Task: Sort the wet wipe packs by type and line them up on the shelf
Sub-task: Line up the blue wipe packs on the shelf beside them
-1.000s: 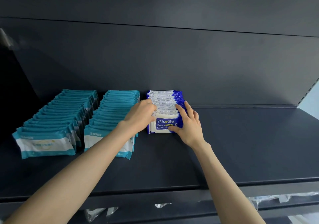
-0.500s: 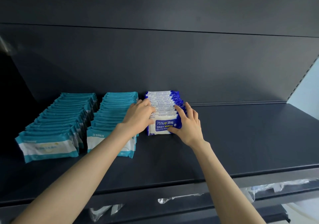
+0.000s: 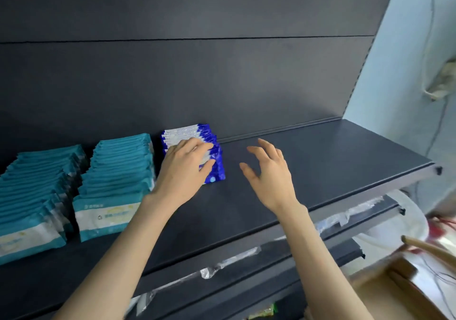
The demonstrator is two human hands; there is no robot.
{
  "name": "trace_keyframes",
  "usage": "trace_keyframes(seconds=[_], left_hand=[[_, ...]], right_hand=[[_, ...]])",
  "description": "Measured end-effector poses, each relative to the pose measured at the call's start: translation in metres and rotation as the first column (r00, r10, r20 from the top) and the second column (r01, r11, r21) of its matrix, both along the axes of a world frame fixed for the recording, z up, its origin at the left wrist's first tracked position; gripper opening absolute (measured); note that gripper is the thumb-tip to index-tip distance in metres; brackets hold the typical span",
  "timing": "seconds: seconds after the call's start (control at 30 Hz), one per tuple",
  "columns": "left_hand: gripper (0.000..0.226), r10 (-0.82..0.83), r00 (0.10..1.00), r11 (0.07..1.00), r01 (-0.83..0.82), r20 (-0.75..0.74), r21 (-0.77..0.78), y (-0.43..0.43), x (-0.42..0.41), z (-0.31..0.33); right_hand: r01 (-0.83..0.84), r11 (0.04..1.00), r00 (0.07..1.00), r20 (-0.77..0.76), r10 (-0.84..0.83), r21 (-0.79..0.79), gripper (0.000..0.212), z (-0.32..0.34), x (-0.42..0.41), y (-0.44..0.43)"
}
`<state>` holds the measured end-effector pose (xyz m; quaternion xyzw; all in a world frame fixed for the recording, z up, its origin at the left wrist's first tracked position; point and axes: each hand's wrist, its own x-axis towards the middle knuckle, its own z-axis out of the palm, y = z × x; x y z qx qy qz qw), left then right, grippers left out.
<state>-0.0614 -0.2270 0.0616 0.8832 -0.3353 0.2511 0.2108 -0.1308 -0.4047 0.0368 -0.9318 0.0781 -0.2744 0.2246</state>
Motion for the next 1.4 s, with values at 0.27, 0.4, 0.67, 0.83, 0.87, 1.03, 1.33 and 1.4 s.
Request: trace_keyframes(seconds=[0.27,0.4,0.67,0.83,0.87,1.03,1.33,1.4], left_hand=[[0.038,-0.279,0.96,0.951,0.273,-0.023,-0.146,-0.069,-0.11,-0.031],[0.036,-0.415,0.896,0.907,0.395,-0.16,-0.144,-0.099,-0.202,-0.073],[0.035,-0.576,0.701,0.784,0.619,-0.421,-0.043,-0.139,-0.409,-0.159],[0.042,-0.608,0.545,0.64,0.767,-0.578,0.05,-0.16,-0.507,-0.193],[0.042,-0.615,0.519,0.61,0.79,-0.594,0.059,-0.167,-0.521,-0.197],[0.038,-0.661,0.425,0.491,0.868,-0.619,0.073,-0.219,-0.572,-0.204],[0.039,-0.632,0.312,0.348,0.932,-0.71,0.1,-0.359,-0.635,-0.251],[0.039,-0.59,0.303,0.334,0.935,-0.748,0.115,-0.393,-0.648,-0.266]], right_hand=[[0.226,0.974,0.971,0.085,-0.225,-0.005,0.03,-0.025,-0.144,-0.048],[0.364,0.931,0.93,0.046,-0.365,0.022,0.025,-0.06,-0.259,-0.059],[0.669,0.741,0.733,-0.216,-0.645,0.06,0.023,-0.143,-0.51,-0.054],[0.808,0.575,0.58,-0.346,-0.738,0.128,0.026,-0.175,-0.619,-0.043],[0.829,0.543,0.552,-0.352,-0.756,0.135,0.026,-0.178,-0.634,-0.044],[0.906,0.393,0.423,-0.352,-0.835,0.157,0.027,-0.185,-0.69,-0.067],[0.939,0.217,0.325,-0.487,-0.811,0.265,0.033,-0.23,-0.747,-0.179],[0.942,0.197,0.319,-0.541,-0.778,0.271,0.034,-0.243,-0.758,-0.209]])
